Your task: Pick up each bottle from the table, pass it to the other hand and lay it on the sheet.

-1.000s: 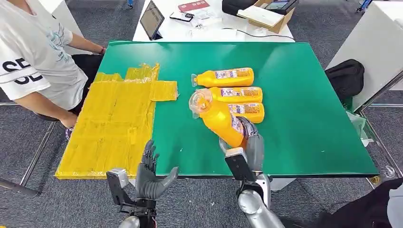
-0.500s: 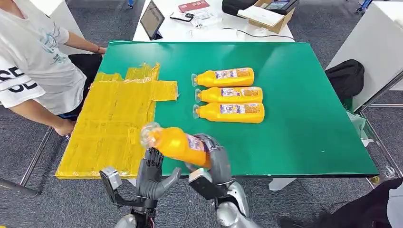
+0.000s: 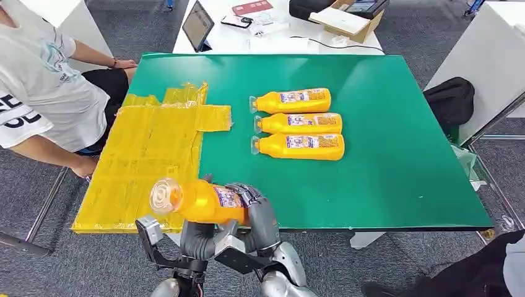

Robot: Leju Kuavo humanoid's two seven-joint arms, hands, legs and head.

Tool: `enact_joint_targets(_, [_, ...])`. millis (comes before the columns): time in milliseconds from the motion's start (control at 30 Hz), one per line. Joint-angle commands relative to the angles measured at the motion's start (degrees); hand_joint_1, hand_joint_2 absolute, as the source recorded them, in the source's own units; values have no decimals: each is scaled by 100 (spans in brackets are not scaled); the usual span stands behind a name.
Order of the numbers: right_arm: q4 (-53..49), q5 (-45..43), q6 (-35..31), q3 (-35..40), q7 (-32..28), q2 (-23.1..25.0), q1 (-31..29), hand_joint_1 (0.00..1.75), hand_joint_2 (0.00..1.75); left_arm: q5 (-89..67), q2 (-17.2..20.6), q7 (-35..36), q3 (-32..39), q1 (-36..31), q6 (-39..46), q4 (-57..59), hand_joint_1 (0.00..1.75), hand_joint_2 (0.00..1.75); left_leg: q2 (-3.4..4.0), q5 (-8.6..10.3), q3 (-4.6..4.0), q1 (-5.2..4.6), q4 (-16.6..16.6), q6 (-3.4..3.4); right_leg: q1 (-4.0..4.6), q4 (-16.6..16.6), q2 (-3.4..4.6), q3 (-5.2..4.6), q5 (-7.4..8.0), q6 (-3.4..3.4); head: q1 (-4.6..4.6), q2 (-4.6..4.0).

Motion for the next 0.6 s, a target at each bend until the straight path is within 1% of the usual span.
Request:
enact_joint_targets(33, [998, 103, 100, 606, 8, 45, -270, 175, 175, 418, 40, 158, 42, -186, -317, 332, 0, 175, 1, -3, 18, 3, -6, -4, 4, -7, 1, 19, -2, -8, 0, -2])
enact_joint_targets(67, [1030, 117, 69, 631, 2, 49, -257, 175, 175, 452, 40, 170, 59, -190, -335, 330, 0, 175, 6, -7, 32, 5, -8, -7, 6, -8, 6, 29, -5, -13, 0, 0])
enact_joint_targets(100, [1073, 107, 64, 652, -3, 50, -268, 175, 175, 484, 35, 183, 73, -186, -348, 325, 0, 175, 3, -4, 22, 4, -7, -5, 5, -8, 4, 21, -3, -9, 2, 0])
enact_joint_targets(133, [1085, 104, 81, 661, -3, 50, -269, 175, 175, 486, 35, 183, 77, -188, -347, 323, 0, 175, 1, -8, 31, 6, -8, -6, 7, -9, 1, 31, -6, -12, 0, 0])
enact_joint_targets(200, [1134, 98, 110, 687, 4, 50, -283, 175, 175, 511, 7, 172, 128, -183, -299, 303, 0, 175, -2, -4, 19, 1, -6, -4, 1, -4, -3, 18, -5, -7, 0, 0])
enact_joint_targets(333, [1168, 75, 155, 709, 7, 60, -296, 175, 175, 524, -6, 153, 155, -175, -275, 254, 0, 175, -2, -7, 26, 4, -5, -4, 5, -7, -2, 26, -7, -10, 0, 0])
enact_joint_targets(367, [1185, 59, 162, 726, 2, 66, -301, 175, 175, 500, -30, 101, 195, -164, -144, 237, 0, 175, -3, -5, 24, 3, -6, -4, 4, -6, -3, 23, -6, -10, 0, 0])
enact_joint_targets(400, [1185, 59, 162, 726, 2, 66, -301, 175, 175, 500, -30, 101, 195, -164, -144, 237, 0, 175, -4, -2, 13, 3, -4, -3, 3, -5, -4, 13, -4, -7, 2, -2])
enact_joint_targets(433, [1185, 59, 162, 726, 2, 66, -301, 175, 175, 500, -30, 101, 195, -164, -144, 237, 0, 175, -4, -7, 24, 5, -4, -5, 5, -5, -4, 24, -8, -11, 2, 0])
enact_joint_targets(500, [1195, 58, 168, 745, -3, 67, -306, 175, 175, 468, -29, 75, 203, -169, -92, 238, 0, 175, -5, 0, 11, 1, -5, -3, 1, -4, -5, 9, -3, -6, 2, 0])
enact_joint_targets(533, [1200, 49, 183, 766, -1, 71, -309, 175, 175, 453, -50, 37, 231, -159, 24, 239, 17, 175, -5, -5, 20, 5, -4, -5, 6, -5, -6, 19, -6, -10, 2, 0])
enact_joint_targets(567, [1203, 32, 192, 769, 1, 73, -307, 175, 175, 455, -60, 14, 248, -151, 64, 229, 175, 175, -6, -3, 16, 2, -4, -4, 3, -4, -7, 15, -5, -8, 0, 0])
enact_joint_targets(600, [1203, 32, 192, 769, 1, 73, -307, 175, 175, 455, -60, 14, 248, -151, 64, 229, 175, 175, -3, -2, 13, 3, -4, -3, 3, -5, -4, 12, -3, -7, 2, 0])
